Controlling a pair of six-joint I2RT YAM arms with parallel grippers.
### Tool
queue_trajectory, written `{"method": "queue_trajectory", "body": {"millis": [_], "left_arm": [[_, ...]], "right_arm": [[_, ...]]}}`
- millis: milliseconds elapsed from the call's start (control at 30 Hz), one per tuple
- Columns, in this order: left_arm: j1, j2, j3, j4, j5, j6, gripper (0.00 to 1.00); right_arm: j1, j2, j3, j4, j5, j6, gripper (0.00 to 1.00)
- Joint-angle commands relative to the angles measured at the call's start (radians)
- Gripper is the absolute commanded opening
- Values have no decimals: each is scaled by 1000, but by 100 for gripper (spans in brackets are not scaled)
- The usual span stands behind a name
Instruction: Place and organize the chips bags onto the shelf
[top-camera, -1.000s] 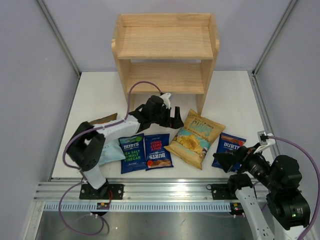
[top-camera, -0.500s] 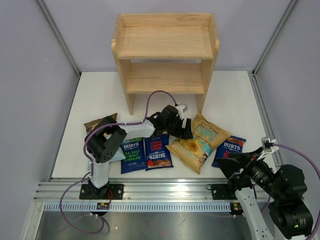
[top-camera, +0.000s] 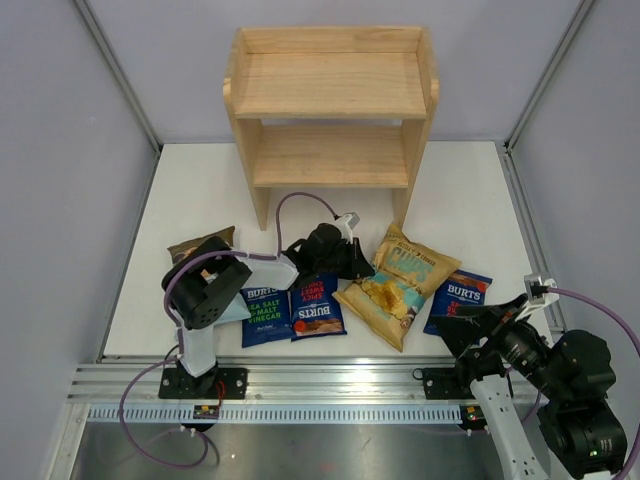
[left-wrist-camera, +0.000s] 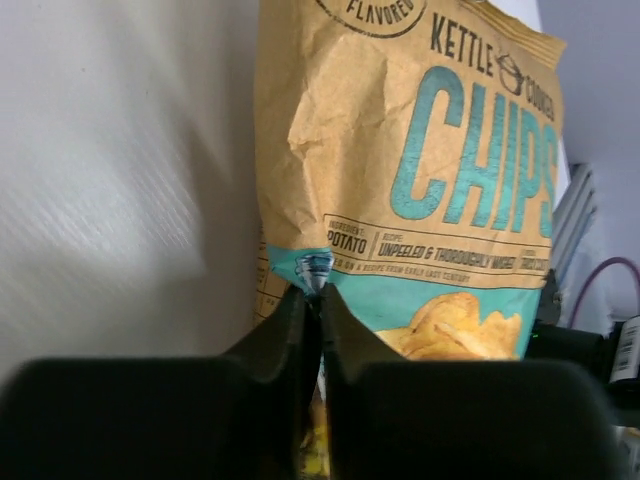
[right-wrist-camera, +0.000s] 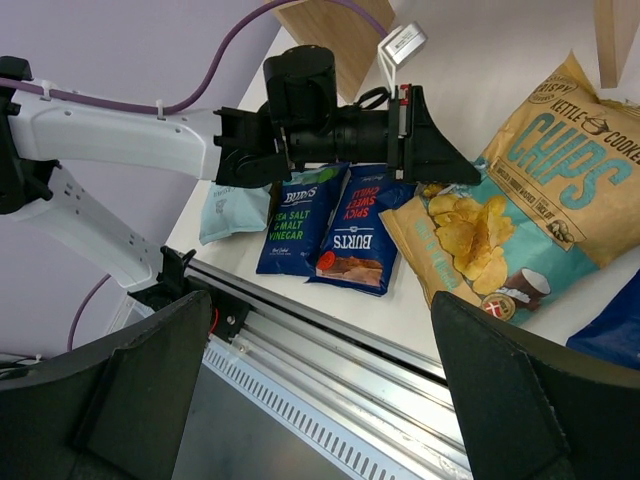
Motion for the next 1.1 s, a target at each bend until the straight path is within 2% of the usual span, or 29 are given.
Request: {"method": "queue_trajectory", "body": {"millis": [0,333,600,1067], "left_arm": [[-7,-92,-63,155,-36,-48,0],[-27,-230,-212,366,-68,-144,0],[-50,-429,-376,490,-219,-263,0],[-84,-794,-493,395,-383,-329,0]], "right_arm": [[2,-9,-10,44,-25,10,99],[2,-12,-74,64,-20,33,99],[1,-34,-162,123,-12,89,99],[2,-66,-323,258,83,175,99]]}}
